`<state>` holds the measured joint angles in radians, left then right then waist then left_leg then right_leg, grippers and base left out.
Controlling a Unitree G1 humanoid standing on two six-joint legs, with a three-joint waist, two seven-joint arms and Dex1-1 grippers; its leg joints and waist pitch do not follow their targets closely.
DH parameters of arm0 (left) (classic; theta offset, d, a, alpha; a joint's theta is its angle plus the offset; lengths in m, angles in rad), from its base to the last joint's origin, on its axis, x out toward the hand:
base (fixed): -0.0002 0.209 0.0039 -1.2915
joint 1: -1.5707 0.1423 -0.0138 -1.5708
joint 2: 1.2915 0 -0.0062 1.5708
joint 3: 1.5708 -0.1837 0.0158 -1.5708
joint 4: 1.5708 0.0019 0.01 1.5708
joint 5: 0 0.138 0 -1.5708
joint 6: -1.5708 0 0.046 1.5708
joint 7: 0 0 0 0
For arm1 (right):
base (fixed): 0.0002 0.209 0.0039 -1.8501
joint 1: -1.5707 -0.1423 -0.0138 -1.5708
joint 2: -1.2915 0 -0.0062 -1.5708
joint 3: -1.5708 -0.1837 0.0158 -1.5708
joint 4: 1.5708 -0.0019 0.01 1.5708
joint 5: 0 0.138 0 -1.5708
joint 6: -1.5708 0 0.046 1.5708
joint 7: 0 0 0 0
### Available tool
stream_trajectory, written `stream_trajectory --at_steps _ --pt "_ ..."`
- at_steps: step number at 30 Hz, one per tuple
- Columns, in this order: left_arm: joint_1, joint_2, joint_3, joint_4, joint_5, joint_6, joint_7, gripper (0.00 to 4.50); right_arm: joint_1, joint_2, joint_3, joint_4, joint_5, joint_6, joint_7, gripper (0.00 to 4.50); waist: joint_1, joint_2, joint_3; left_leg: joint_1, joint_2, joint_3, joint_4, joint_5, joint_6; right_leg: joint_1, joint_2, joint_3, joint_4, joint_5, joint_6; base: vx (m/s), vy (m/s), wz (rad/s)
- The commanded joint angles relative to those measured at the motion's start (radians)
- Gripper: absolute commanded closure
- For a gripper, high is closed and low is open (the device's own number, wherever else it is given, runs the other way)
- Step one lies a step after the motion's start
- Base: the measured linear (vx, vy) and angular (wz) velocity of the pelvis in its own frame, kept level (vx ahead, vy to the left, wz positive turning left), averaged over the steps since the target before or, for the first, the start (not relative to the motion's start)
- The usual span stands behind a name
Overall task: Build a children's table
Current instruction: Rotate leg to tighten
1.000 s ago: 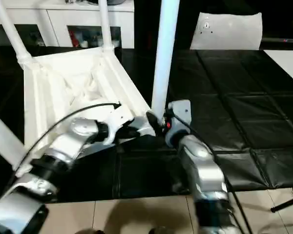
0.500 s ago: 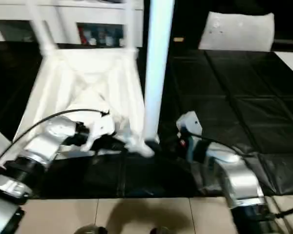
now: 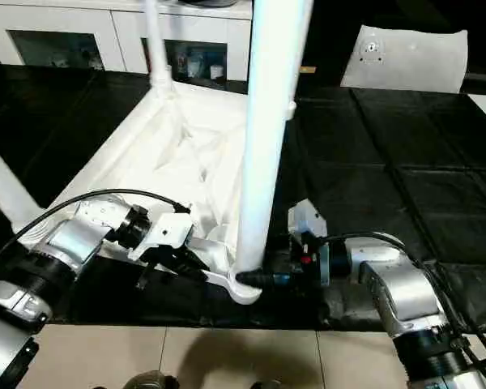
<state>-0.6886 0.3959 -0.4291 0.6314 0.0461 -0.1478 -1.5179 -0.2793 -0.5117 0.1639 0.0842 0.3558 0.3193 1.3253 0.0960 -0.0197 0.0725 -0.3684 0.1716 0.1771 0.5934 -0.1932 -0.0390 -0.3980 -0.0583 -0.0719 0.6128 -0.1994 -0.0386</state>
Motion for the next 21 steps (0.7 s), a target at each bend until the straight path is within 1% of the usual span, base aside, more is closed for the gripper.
stream_trajectory --at_steps 1,2,3,5,7,10,15,18,19,20,21 --pt "-0.028 -0.009 -0.030 -0.001 0.014 -0.035 -0.043 4.50 -0.017 -0.012 0.010 0.010 0.011 -0.003 0.030 1.61 -0.001 -0.011 -0.074 0.010 0.069 -0.017 -0.058 -0.061 0.102 0.060 -0.101 0.058 -0.061 -0.071 -0.220 0.000 0.000 0.00" --pt "-0.028 -0.009 -0.030 -0.001 0.014 -0.035 -0.043 4.50 -0.017 -0.012 0.010 0.010 0.011 -0.003 0.030 1.67 -0.001 -0.010 -0.074 0.010 0.069 -0.017 -0.058 -0.062 0.101 0.060 -0.101 0.058 -0.062 -0.071 -0.220 0.000 0.000 0.00" --pt "-0.030 -0.009 -0.031 0.003 0.014 -0.039 -0.044 4.50 -0.021 -0.014 0.014 0.012 0.013 0.001 0.038 1.67 -0.002 -0.013 -0.074 0.010 0.069 -0.017 -0.057 -0.060 0.101 0.060 -0.100 0.058 -0.061 -0.071 -0.219 0.000 0.000 0.00" --pt "-0.032 -0.007 -0.032 0.007 0.017 -0.043 -0.042 4.50 -0.025 -0.018 0.020 0.012 0.017 0.009 0.050 2.04 0.000 -0.012 -0.073 0.009 0.069 -0.016 -0.057 -0.062 0.101 0.060 -0.100 0.058 -0.062 -0.079 -0.217 0.000 0.000 0.00" --pt "-0.033 -0.005 -0.033 0.012 0.019 -0.047 -0.041 4.50 -0.026 -0.019 0.023 0.012 0.018 0.012 0.055 2.07 0.001 -0.013 -0.074 0.009 0.068 -0.016 -0.057 -0.057 0.101 0.060 -0.101 0.058 -0.062 -0.085 -0.214 0.000 0.000 0.00" --pt "-0.035 -0.003 -0.034 0.030 0.021 -0.063 -0.042 4.50 -0.029 -0.022 0.029 0.016 0.020 0.017 0.070 2.35 0.004 -0.013 -0.074 0.009 0.069 -0.016 -0.056 -0.050 0.103 0.059 -0.099 0.057 -0.061 -0.078 -0.211 0.000 0.000 0.00" --pt "-0.036 -0.001 -0.034 0.043 0.025 -0.070 -0.036 4.50 -0.026 -0.020 0.031 0.014 0.022 0.024 0.072 2.45 0.007 -0.014 -0.074 0.010 0.069 -0.016 -0.056 -0.062 0.096 0.059 -0.101 0.058 -0.062 -0.097 -0.208 0.000 0.000 0.00" --pt "-0.036 -0.001 -0.031 0.043 0.027 -0.064 -0.027 4.50 -0.021 -0.015 0.027 0.005 0.030 0.034 0.064 2.46 0.008 -0.013 -0.075 0.010 0.069 -0.016 -0.056 -0.056 0.094 0.059 -0.100 0.058 -0.061 -0.088 -0.208 0.000 0.000 0.00" --pt "-0.037 -0.010 -0.018 0.038 0.028 -0.021 0.014 4.50 -0.004 0.006 0.013 -0.018 0.047 0.051 0.026 2.46 0.009 -0.013 -0.075 0.011 0.070 -0.016 -0.056 -0.056 0.094 0.058 -0.100 0.058 -0.059 -0.085 -0.209 0.000 0.000 0.00" --pt "-0.037 -0.010 -0.018 0.038 0.028 -0.021 0.014 4.50 -0.004 0.006 0.013 -0.018 0.047 0.051 0.026 2.46 0.010 -0.013 -0.074 0.011 0.070 -0.016 -0.056 -0.056 0.094 0.058 -0.100 0.058 -0.061 -0.089 -0.208 0.000 0.000 0.00" --pt "-0.039 -0.017 -0.012 0.036 0.030 0.006 0.037 4.50 0.005 0.021 0.004 -0.028 0.051 0.068 -0.012 2.46 0.011 -0.014 -0.073 0.013 0.070 -0.015 -0.057 -0.065 0.090 0.057 -0.101 0.059 -0.065 -0.108 -0.205 0.000 0.000 0.00"
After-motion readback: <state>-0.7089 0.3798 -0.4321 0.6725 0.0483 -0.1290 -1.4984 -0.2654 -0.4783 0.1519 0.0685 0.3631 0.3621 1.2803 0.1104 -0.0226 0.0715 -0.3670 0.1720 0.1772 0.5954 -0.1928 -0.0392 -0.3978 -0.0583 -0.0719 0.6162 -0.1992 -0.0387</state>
